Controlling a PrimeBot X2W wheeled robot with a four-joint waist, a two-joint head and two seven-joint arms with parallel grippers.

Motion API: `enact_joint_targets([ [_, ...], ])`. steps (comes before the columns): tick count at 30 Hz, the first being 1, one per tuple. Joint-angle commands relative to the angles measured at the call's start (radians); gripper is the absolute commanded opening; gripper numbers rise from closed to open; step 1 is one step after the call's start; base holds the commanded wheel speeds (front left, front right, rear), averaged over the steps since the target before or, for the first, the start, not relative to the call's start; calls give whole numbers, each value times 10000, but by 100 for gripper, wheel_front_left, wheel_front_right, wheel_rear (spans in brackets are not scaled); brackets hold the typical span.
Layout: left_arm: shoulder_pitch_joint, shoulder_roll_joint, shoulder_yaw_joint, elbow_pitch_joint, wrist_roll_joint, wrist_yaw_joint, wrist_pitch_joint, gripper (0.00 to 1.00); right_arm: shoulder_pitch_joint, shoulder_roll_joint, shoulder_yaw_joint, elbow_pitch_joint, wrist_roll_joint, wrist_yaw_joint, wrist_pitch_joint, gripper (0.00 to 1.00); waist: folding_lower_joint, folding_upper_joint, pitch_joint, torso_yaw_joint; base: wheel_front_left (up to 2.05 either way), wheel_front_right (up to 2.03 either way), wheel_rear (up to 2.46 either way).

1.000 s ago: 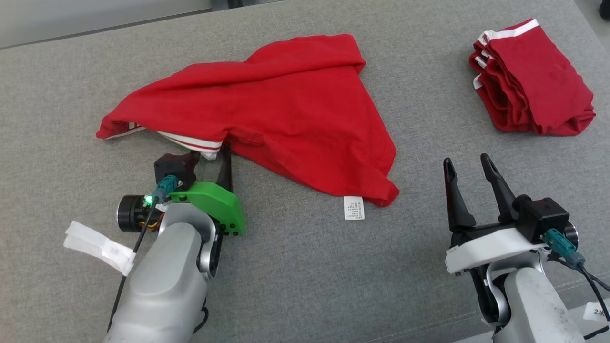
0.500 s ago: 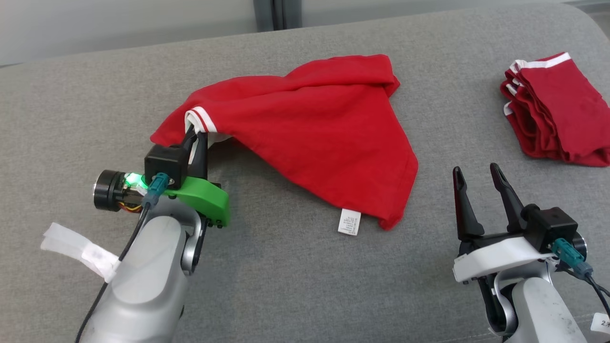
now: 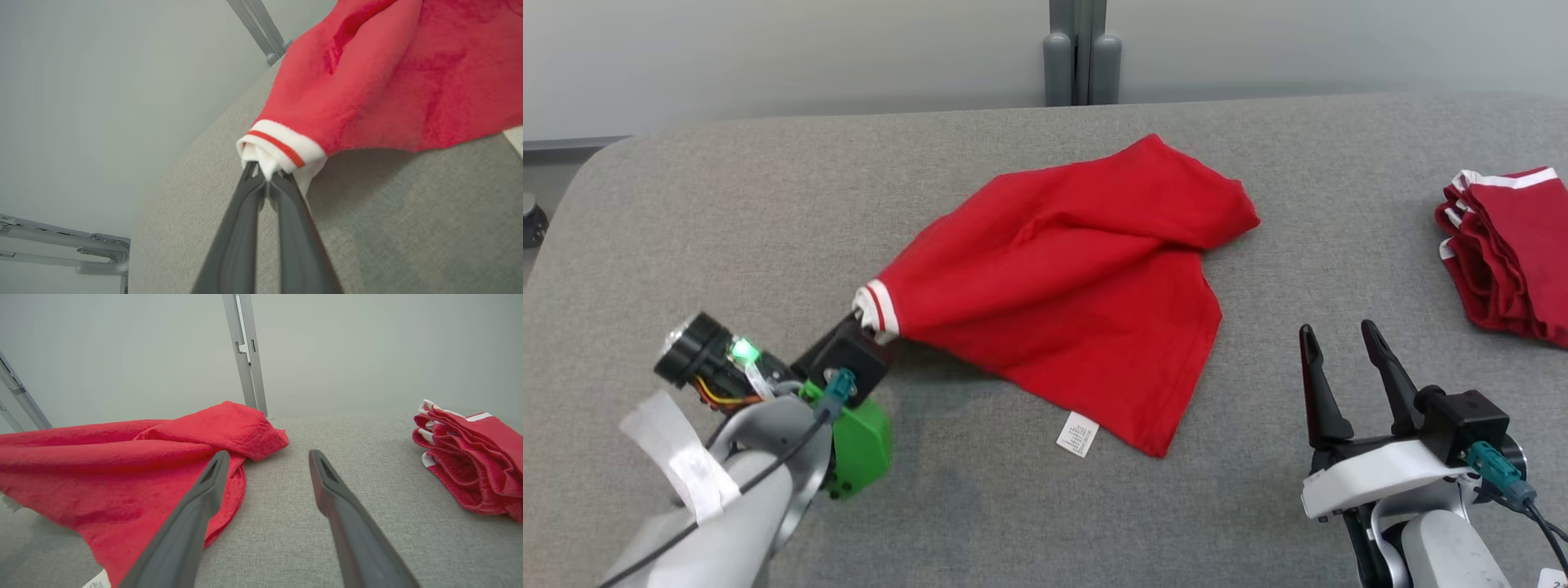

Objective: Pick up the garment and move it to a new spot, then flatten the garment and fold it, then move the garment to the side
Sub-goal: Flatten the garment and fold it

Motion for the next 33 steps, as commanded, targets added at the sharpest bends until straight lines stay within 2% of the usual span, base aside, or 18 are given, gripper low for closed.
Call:
enact_joint_targets([
  [1, 405, 147, -113, -360, -39, -84, 267, 0, 65, -29, -9, 11, 10, -7, -30, 100, 0, 0, -14, 39, 0, 0, 0],
  [6, 1745, 66, -483, -1362, -478, 18, 950, 0, -4, -29, 5, 58, -35, -7, -30, 100, 0, 0, 69, -12, 0, 0, 0],
  [14, 2669, -913, -643, -858, -1191, 424, 544, 0, -169, -29, 54, 232, -180, -7, -30, 100, 0, 0, 151, -131, 0, 0, 0],
  [15, 2726, -1052, -590, -818, -1301, 513, 373, 40, -177, -29, 40, 259, -202, -7, -30, 100, 0, 0, 157, -131, 0, 0, 0],
  [16, 2772, -1159, -538, -788, -1416, 561, 229, 98, -172, -29, 30, 291, -212, -7, -30, 100, 0, 0, 160, -124, 0, 0, 0],
  [22, 2825, -1440, -193, -824, -1607, 1035, -655, 100, -266, -28, 76, 475, -270, -7, 129, 100, 0, 0, 173, 164, 0, 0, 0],
  [33, 3363, -1091, 400, -1685, -1903, 1697, -920, 100, -770, -29, -282, 1215, -507, -7, 1060, 100, 0, 0, 363, 1417, 0, 0, 0],
])
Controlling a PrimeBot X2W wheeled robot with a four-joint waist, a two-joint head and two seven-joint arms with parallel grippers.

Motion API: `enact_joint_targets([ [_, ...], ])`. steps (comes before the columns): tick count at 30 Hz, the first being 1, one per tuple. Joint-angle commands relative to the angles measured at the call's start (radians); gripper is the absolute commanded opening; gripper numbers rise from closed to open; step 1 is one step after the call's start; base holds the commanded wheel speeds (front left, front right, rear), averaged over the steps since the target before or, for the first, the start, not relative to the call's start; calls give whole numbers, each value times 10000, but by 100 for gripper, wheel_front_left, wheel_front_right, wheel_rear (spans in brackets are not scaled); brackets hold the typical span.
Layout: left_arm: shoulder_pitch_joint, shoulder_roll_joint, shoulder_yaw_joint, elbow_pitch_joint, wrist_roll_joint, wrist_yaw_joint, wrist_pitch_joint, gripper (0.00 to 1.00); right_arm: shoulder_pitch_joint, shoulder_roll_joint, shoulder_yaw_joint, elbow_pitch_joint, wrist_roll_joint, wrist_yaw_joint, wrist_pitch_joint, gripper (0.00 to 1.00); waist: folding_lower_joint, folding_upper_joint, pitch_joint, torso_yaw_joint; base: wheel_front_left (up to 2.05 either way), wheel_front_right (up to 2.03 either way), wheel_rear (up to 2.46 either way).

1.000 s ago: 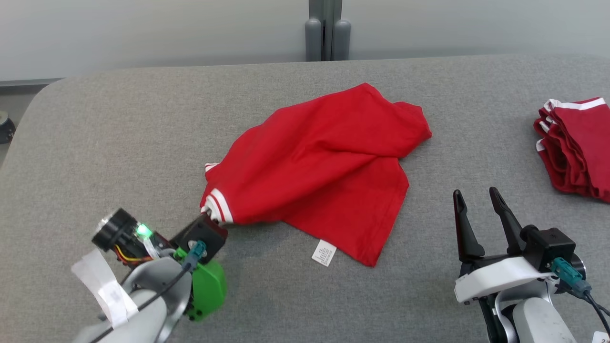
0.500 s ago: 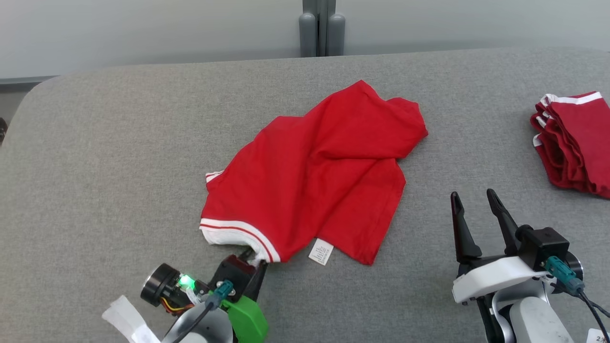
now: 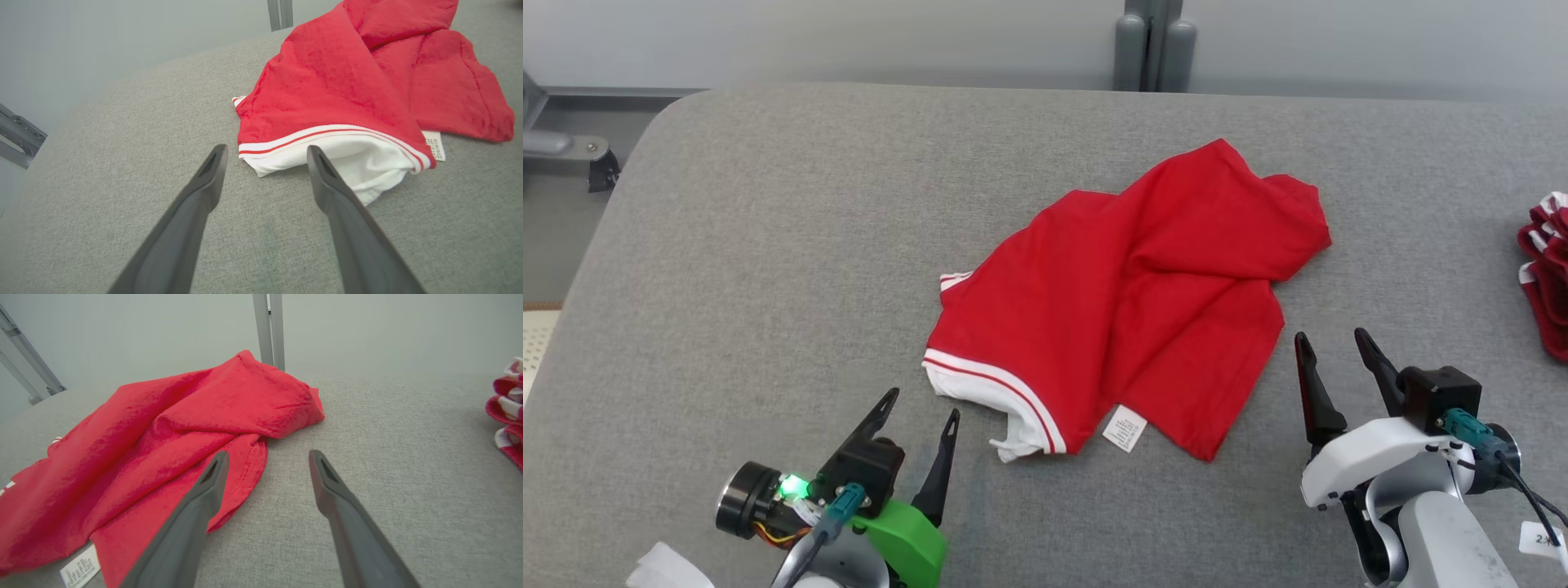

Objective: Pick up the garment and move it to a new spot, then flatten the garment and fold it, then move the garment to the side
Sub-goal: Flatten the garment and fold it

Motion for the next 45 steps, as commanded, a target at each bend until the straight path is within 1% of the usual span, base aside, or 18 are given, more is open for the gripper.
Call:
enact_joint_targets([
  [1, 150, 34, 90, -120, -85, 94, -124, 100, -200, -29, -59, 206, -92, -7, 121, 100, 0, 0, 135, 485, 0, 0, 0],
  [5, 209, -59, 282, -221, -254, 268, -372, 100, -633, -29, -128, 945, -345, -7, 541, 100, 0, 0, 228, 833, 0, 0, 0],
  [9, -44, -441, 418, -149, -501, 357, -770, 100, -1107, -38, -220, 1892, -626, -7, 1083, 100, 0, 0, 297, 1055, 0, 0, 0],
  [13, -354, -794, 483, 33, -612, 412, -1167, 100, -1663, -27, -343, 2807, -1006, -7, 1737, 100, 0, 0, 350, 1142, 0, 0, 0],
  [16, -537, -970, 537, 249, -711, 447, -1432, 100, -1921, -17, -64, 3344, -856, -4, 1906, 100, 0, 0, 373, 1070, 0, 0, 0],
  [17, -589, -1007, 583, 326, -743, 460, -1533, 100, -2024, -17, 86, 3506, -796, -2, 1968, 48, 0, 0, 379, 1008, 0, 0, 0],
  [18, -633, -1031, 605, 393, -769, 457, -1590, 100, -2093, -17, 166, 3618, -750, -2, 1981, 32, 0, 0, 381, 966, 0, 0, 0],
  [19, -670, -1049, 637, 472, -806, 462, -1695, 100, -2164, -17, 255, 3747, -703, -2, 2006, 0, 0, 0, 383, 894, 0, 0, 0],
  [21, -718, -1077, 724, 571, -880, 474, -1854, 100, -2302, -17, 381, 3920, -625, -2, 1982, 0, 0, 0, 385, 741, 0, 0, 0],
  [24, -785, -1081, 870, 677, -992, 484, -2076, 100, -2473, -66, 165, 3999, -599, -14, 1760, 0, 0, 0, 385, 469, 0, 0, 0],
  [27, -817, -1054, 999, 843, -1095, 454, -2236, 100, -2510, -91, -344, 3944, -933, -14, 1614, 0, 0, 0, 401, 165, 0, 0, 0],
  [30, -898, -1000, 1084, 1004, -1161, 410, -2318, 100, -2521, -306, -916, 3770, -1286, -14, 1551, 0, 0, 0, 449, -109, 0, 0, 0],
  [35, -1037, -1012, 1009, 1344, -1185, 328, -2339, 100, -2608, -482, -1744, 3420, -1740, -11, 1469, 0, 0, 0, 501, -448, 0, 0, 0],
  [41, -1115, -1044, 916, 1709, -1274, 239, -2250, 100, -2655, -534, -2293, 3101, -2043, -11, 1339, 0, 0, 0, 464, -698, 0, 0, 0],
  [44, -1101, -974, 923, 1972, -1351, 217, -2171, 100, -2588, -561, -2481, 2999, -2184, -11, 1171, 0, 0, 0, 348, -793, 0, 0, 0],
  [45, -1104, -947, 924, 2091, -1406, 172, -2113, 100, -2540, -562, -2516, 2962, -2224, -11, 1090, 16, 0, 0, 293, -832, 0, 0, 0],
])
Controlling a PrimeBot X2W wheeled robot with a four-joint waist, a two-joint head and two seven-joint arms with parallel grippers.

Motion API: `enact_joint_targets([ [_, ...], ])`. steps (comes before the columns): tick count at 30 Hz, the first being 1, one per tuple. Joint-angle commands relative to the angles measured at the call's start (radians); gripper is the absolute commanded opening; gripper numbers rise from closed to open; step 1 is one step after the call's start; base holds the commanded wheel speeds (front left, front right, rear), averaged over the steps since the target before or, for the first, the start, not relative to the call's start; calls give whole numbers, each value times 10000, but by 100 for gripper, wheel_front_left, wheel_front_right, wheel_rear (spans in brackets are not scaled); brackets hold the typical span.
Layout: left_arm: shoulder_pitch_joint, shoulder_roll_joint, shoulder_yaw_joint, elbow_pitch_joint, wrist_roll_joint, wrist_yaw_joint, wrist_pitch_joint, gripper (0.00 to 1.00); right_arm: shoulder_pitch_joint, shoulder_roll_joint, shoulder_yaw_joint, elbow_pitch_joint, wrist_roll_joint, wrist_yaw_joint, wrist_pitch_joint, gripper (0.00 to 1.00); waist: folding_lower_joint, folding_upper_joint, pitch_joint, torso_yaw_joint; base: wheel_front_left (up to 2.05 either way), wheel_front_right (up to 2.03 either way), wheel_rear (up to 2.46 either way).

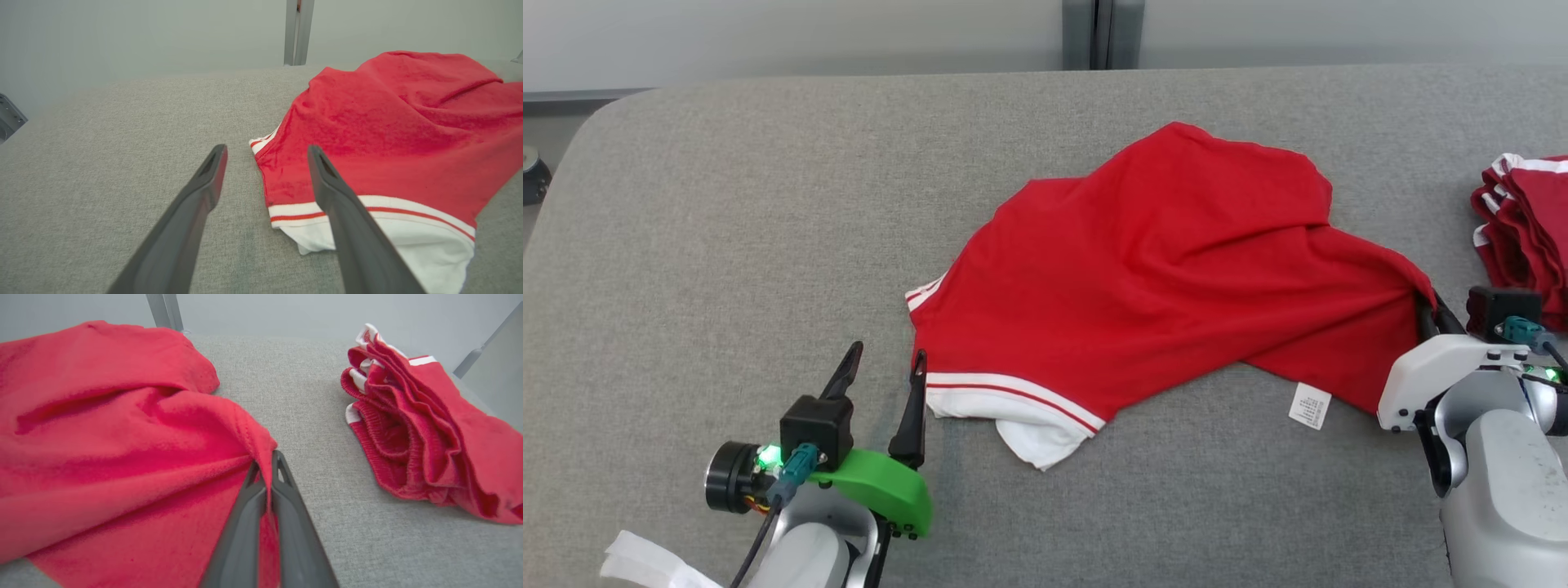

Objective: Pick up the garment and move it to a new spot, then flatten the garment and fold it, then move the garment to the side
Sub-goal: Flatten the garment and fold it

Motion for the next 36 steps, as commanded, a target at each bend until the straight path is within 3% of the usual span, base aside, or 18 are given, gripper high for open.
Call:
enact_joint_targets([
  [1, -109, 114, 25, 148, -91, -54, 50, 100, 117, -25, -30, -64, -69, -17, -95, 60, 0, -1, -145, -110, 0, 0, 0],
  [2, -122, 144, 25, 291, -148, -87, 126, 100, 211, -10, -29, -112, -46, -17, -172, 100, 0, -1, -213, -151, 0, 0, 0],
  [8, -328, 242, -106, 1063, -206, -256, 572, 100, 771, 27, 53, -857, 483, -17, -541, 100, 0, -1, -564, -410, 0, 0, 0],
  [15, -926, 154, -243, 1771, -235, -410, 942, 100, 1933, 213, -208, -3287, 1097, -15, -843, 100, 0, -1, -594, -741, 0, 0, 0],
  [21, -1855, 167, -345, 2878, -159, -445, 1619, 100, 2529, 428, 300, -5210, 1517, -16, -800, 100, 0, -1, -191, -1160, 0, 0, 0],
  [33, -3095, 27, -261, 4751, -413, -733, 1619, 100, 2688, 494, 824, -6057, 1808, -16, -1007, 100, 0, -1, 437, -1780, 0, 0, 0],
  [34, -3145, 0, -282, 4836, -426, -773, 1568, 48, 2686, 496, 815, -6075, 1805, -16, -1016, 100, 0, -1, 451, -1793, 0, 0, 0],
  [35, -3188, -28, -311, 4943, -423, -822, 1536, 3, 2694, 497, 804, -6085, 1825, -16, -1034, 100, 0, -1, 463, -1799, 0, 0, 0],
  [36, -3214, -57, -332, 5018, -421, -886, 1485, 0, 2708, 498, 784, -6094, 1838, -14, -1064, 100, 0, -1, 469, -1797, 0, 0, 0],
])
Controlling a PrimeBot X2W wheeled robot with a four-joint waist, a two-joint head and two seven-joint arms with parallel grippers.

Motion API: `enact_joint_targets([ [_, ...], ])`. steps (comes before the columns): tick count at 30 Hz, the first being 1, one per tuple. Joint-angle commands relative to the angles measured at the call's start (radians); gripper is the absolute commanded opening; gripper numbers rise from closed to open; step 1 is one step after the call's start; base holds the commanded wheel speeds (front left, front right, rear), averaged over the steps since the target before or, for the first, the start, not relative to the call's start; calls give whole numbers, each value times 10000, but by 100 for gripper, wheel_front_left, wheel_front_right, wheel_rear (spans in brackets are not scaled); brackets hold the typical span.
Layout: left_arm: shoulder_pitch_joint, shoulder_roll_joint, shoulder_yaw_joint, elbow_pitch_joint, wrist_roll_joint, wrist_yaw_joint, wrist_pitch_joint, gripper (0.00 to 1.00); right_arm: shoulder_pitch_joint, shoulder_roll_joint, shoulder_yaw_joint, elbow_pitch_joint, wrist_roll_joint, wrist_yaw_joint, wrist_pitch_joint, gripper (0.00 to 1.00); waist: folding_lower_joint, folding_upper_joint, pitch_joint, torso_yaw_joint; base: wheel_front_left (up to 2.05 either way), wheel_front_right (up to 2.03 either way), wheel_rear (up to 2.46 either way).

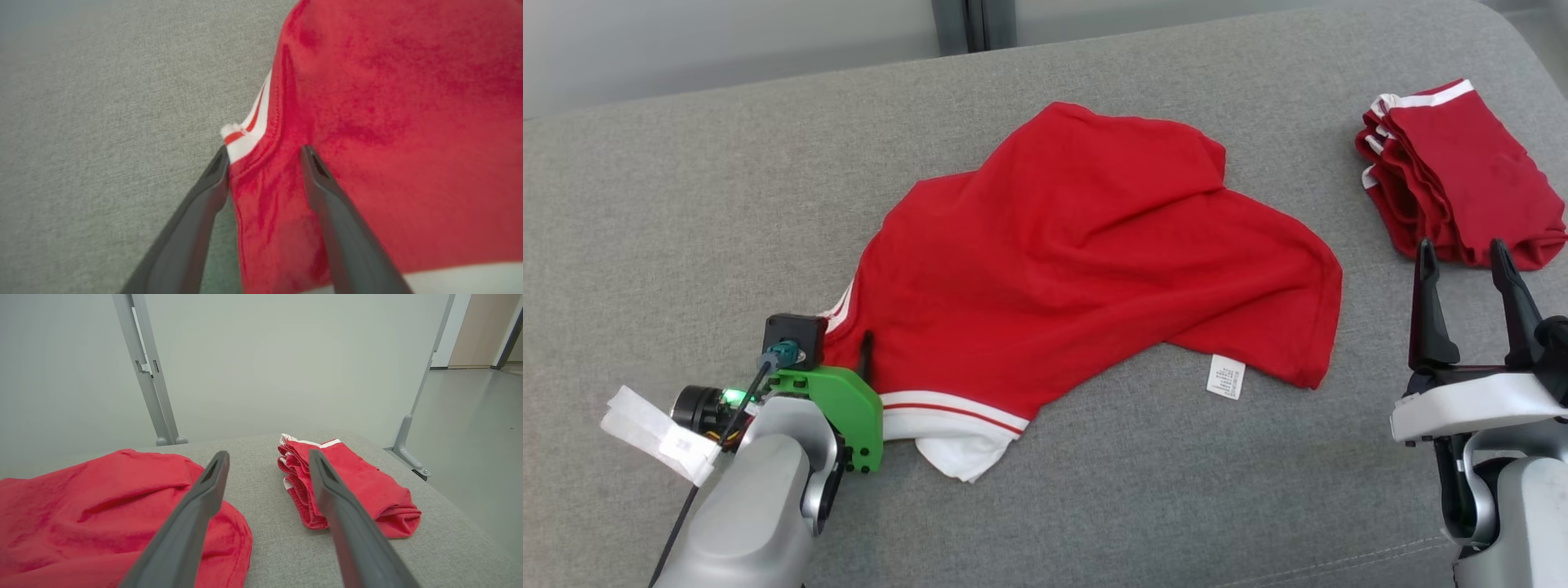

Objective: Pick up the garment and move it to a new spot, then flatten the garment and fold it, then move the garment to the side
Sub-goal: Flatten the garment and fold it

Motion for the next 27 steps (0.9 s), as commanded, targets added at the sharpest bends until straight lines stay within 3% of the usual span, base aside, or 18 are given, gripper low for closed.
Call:
enact_joint_targets([
  [1, -141, -32, -51, 148, -19, -96, -95, 0, 78, 0, -43, -59, 79, -14, -115, 100, 0, 0, 43, -24, 0, 0, 0],
  [7, -255, -207, -144, 238, 67, -216, -948, 0, 87, 0, -130, 91, 108, -14, -299, 100, 0, 0, -47, 254, 0, 0, 0],
  [13, 279, -191, -214, -597, 199, -26, -1883, 0, 227, -2, -235, 199, 111, -14, -433, 100, 0, 0, -254, 765, 0, 0, 0],
  [19, 1319, 201, -386, -3067, 504, 509, -2043, 0, 303, -3, -340, 291, 90, -14, -510, 100, 0, 0, -472, 1192, 0, 0, 0],
  [27, 2667, 1124, -846, -7823, 1318, 1552, -477, 0, 385, -4, -293, 445, 160, -14, -585, 100, 0, 0, -699, 1262, 0, 0, 0],
])
